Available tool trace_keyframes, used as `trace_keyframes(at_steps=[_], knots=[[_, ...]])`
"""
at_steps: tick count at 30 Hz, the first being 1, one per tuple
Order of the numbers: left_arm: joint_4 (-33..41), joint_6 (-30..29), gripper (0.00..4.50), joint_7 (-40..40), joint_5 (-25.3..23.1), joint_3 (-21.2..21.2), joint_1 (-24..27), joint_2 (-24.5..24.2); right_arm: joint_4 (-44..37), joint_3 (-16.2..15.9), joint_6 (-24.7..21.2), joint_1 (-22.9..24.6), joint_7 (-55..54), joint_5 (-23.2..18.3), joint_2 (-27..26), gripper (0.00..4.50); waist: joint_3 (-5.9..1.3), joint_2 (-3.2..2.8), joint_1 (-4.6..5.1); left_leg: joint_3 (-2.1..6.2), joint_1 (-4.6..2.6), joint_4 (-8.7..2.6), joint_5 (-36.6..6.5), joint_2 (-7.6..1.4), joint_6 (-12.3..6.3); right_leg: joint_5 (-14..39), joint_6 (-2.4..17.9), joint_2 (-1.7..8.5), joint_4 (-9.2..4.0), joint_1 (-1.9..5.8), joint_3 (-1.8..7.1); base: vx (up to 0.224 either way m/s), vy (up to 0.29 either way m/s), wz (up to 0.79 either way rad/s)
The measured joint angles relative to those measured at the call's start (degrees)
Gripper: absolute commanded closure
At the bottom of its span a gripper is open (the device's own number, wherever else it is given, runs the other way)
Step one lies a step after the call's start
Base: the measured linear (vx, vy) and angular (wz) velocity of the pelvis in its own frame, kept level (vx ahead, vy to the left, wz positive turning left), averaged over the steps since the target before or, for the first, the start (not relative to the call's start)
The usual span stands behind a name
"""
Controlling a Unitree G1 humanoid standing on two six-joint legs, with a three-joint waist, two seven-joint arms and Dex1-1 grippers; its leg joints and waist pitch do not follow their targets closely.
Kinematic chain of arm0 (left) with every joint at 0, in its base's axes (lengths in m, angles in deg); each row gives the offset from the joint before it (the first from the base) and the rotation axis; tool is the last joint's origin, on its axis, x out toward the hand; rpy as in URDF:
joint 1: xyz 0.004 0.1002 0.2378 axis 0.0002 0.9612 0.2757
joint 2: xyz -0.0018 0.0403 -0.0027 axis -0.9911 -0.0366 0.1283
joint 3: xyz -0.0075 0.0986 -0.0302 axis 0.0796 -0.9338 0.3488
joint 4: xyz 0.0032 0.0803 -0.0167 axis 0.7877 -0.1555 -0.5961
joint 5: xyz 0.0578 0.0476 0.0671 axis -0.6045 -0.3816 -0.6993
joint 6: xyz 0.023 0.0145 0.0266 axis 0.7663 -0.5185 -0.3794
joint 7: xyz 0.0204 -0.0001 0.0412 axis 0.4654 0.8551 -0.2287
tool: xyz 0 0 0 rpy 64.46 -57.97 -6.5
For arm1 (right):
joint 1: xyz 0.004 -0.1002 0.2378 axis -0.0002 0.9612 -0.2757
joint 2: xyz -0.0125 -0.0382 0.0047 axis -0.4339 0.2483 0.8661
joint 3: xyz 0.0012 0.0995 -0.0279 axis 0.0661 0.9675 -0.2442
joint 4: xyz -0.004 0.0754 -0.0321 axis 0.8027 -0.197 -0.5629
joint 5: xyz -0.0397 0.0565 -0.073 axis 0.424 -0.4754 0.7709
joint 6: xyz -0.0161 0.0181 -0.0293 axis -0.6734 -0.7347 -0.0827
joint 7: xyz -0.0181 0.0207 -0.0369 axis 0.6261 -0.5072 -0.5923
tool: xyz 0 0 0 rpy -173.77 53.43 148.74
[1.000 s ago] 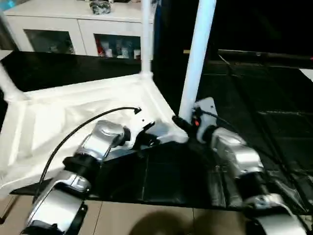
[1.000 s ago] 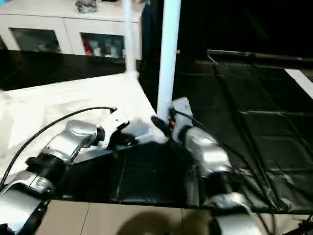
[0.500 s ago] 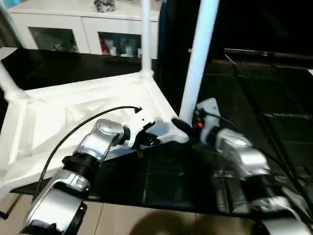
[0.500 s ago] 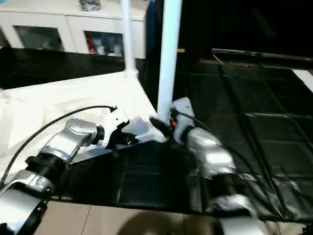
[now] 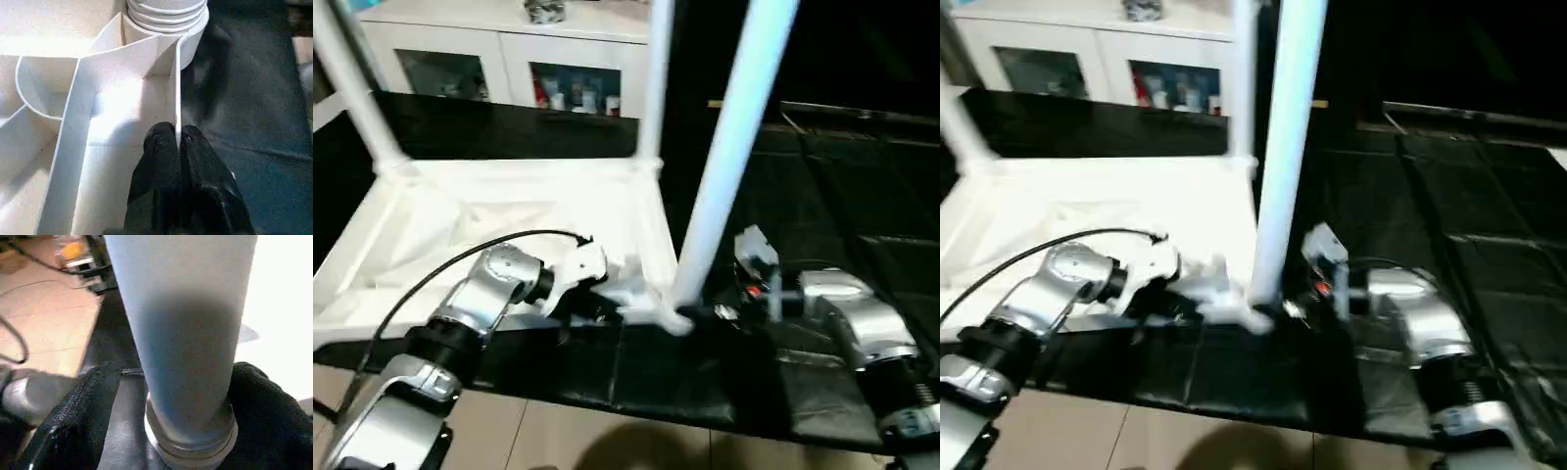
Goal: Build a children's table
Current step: Rotate leg to tighten
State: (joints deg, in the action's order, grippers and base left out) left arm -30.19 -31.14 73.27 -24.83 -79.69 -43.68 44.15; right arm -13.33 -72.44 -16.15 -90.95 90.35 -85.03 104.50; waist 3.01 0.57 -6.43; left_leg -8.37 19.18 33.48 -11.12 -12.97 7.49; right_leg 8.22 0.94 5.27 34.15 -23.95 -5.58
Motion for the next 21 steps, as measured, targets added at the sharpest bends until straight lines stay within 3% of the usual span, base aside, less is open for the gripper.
trace_keyframes(at_steps=[7, 9, 11, 14, 21], knots=[[1.9, 1.99, 4.5, 4.77, 0.27, -1.46, 0.25, -2.3, 1.47, -1.67, 0.34, -1.45, 5.14, -0.05, -0.18, 1.3, 0.09, 0.19, -0.49, -0.01, 0.29, 0.07, 0.0, -0.07, -0.01, -0.04, 0.08, 0.0, 0.0, -0.02, 0.02, 0.0, 0.0, 0.0], [2.34, 2.46, 4.5, 5.46, 0.27, -1.68, 0.32, -2.69, 2.17, -1.82, 0.45, -2.15, 6.19, -0.23, -0.29, 1.68, 0.09, 0.19, -0.72, -0.01, 0.35, 0.09, 0.0, -0.08, -0.01, -0.06, 0.11, 0.01, 0.0, -0.03, 0.02, 0.0, 0.0, 0.0], [2.77, 2.52, 4.5, 5.76, 0.26, -1.8, 0.42, -2.8, 2.17, -2.09, 0.61, -2.23, 6.94, -0.4, -0.4, 1.7, 0.07, 0.23, -0.89, -0.01, 0.39, 0.1, 0.01, -0.1, -0.01, -0.06, 0.11, 0.01, 0.01, -0.03, 0.02, 0.0, 0.0, 0.0], [3.31, 2.54, 4.5, 5.94, 0.26, -2.09, 0.5, -2.9, 2.17, -2.61, 0.93, -2.23, 7.57, -0.43, -0.81, 2.09, 0.07, 0.24, -1.2, -0.03, 0.42, 0.11, 0.01, -0.11, -0.01, -0.06, 0.12, 0.01, 0.02, -0.04, 0.02, 0.0, 0.0, 0.0], [3.66, 2.54, 4.5, 6.08, 0.37, -2.12, 0.54, -3.05, 2.05, -2.68, 2.23, -2.35, 8.16, -0.41, -0.85, 2.42, 0.03, 0.3, -1.57, -0.05, 0.38, 0.12, 0.01, -0.13, -0.01, -0.04, 0.12, 0.01, 0.05, -0.03, 0.02, 0.0, 0.0, 0.0]])
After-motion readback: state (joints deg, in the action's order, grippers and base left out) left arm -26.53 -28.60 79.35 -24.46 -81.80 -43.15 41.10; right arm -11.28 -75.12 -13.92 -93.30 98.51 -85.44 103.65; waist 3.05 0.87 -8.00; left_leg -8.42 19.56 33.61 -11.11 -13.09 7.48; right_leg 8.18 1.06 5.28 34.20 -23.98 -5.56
